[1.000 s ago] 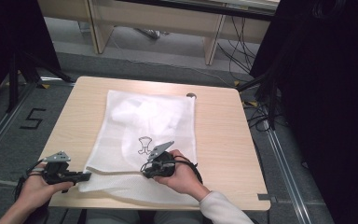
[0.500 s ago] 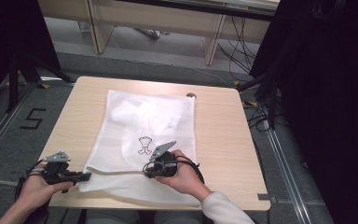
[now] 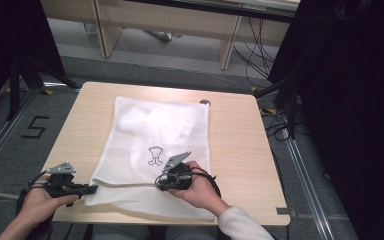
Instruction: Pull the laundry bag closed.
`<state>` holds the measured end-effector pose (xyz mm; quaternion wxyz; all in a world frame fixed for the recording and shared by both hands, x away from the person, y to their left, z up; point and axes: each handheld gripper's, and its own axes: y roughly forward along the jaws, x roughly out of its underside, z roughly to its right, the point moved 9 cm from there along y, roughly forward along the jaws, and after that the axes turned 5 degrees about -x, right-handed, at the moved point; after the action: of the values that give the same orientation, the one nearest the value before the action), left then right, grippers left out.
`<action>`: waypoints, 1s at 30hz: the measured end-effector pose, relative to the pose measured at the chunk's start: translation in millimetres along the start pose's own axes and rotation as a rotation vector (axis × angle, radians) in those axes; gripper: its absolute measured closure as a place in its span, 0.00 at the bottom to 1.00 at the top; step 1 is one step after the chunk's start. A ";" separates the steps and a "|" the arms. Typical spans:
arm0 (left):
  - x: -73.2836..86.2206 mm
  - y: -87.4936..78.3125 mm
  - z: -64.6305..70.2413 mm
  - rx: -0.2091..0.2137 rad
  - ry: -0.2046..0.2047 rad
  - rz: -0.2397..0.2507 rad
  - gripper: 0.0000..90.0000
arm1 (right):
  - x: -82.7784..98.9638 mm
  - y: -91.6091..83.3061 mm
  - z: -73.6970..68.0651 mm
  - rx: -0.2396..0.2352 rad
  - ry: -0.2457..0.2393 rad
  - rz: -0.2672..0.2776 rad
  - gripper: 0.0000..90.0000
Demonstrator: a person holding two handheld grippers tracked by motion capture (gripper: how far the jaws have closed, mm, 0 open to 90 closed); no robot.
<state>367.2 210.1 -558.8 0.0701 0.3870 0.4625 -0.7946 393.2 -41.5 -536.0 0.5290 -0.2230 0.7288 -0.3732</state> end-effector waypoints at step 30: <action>0.1 0.4 0.0 0.000 0.000 -0.001 0.95 | 6.1 -7.8 -1.4 0.003 0.037 0.011 0.92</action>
<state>367.3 209.8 -559.1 0.0697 0.3866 0.4629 -0.7946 389.3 -50.3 -533.4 0.5177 -0.2112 0.7393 -0.3753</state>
